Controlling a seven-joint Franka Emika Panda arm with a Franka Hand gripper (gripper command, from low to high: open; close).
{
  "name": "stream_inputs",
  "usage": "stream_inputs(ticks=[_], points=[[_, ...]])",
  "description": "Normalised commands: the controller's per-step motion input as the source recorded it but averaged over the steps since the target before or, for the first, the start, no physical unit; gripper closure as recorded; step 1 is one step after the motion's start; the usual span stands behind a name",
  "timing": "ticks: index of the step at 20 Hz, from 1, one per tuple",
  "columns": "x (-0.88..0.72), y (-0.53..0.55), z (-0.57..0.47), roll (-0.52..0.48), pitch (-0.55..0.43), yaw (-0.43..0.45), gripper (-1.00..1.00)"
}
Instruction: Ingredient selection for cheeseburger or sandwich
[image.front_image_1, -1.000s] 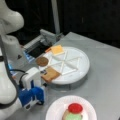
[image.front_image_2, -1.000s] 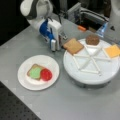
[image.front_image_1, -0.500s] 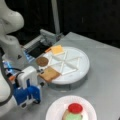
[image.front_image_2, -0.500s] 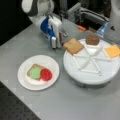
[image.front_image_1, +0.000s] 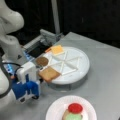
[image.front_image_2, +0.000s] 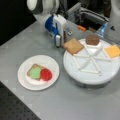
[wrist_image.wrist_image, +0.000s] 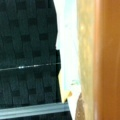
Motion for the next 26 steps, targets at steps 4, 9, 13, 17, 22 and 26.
stream_inputs(ticks=[4, 9, 13, 17, 22, 26], points=[[-0.09, 0.09, 0.13, -0.228, 0.039, -0.007, -1.0], [-0.08, 0.06, 0.09, -0.21, 0.046, 0.032, -1.0], [-0.02, 0.04, 0.03, -0.202, 0.037, 0.063, -1.0], [0.01, 0.09, 0.02, -0.208, 0.023, 0.066, -1.0], [0.01, 0.1, 0.02, -0.179, 0.007, 0.064, -1.0], [0.01, 0.06, 0.04, -0.165, 0.0, 0.053, -1.0]])
